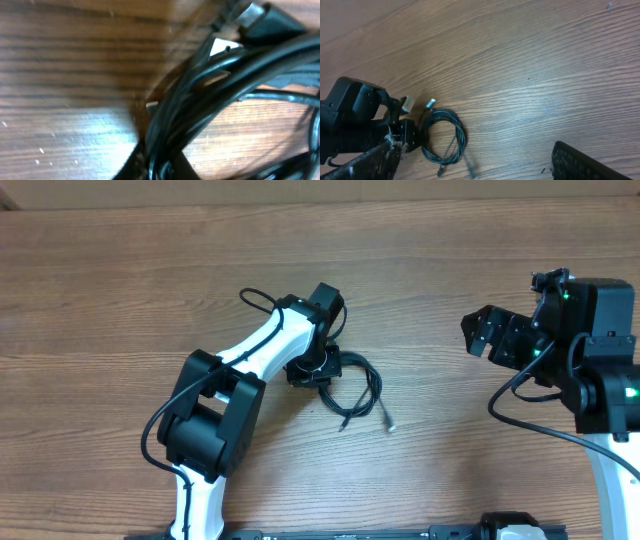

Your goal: Untangle cables

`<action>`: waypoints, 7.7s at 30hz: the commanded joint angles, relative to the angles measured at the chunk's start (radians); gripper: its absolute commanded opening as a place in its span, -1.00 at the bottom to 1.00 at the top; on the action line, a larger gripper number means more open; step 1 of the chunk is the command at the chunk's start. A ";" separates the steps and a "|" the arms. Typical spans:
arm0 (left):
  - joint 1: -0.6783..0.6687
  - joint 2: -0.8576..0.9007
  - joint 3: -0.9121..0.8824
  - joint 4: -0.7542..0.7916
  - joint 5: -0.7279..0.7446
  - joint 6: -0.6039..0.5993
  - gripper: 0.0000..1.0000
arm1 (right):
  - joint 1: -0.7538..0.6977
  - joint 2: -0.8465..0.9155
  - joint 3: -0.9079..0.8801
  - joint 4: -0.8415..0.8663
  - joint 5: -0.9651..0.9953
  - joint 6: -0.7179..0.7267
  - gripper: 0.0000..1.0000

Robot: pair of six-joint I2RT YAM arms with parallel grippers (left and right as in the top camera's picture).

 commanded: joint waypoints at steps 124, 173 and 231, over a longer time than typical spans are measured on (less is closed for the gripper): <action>0.275 -0.369 0.274 -0.330 0.373 0.711 -0.92 | 0.385 0.443 0.022 0.454 0.105 0.268 0.29; 0.455 -0.369 0.421 -0.228 0.382 0.259 -0.91 | 0.342 0.588 0.291 0.227 -0.619 0.113 0.02; 0.396 -0.369 0.420 -0.289 0.301 0.616 -0.91 | 0.403 0.513 0.359 0.205 -0.205 0.248 -0.16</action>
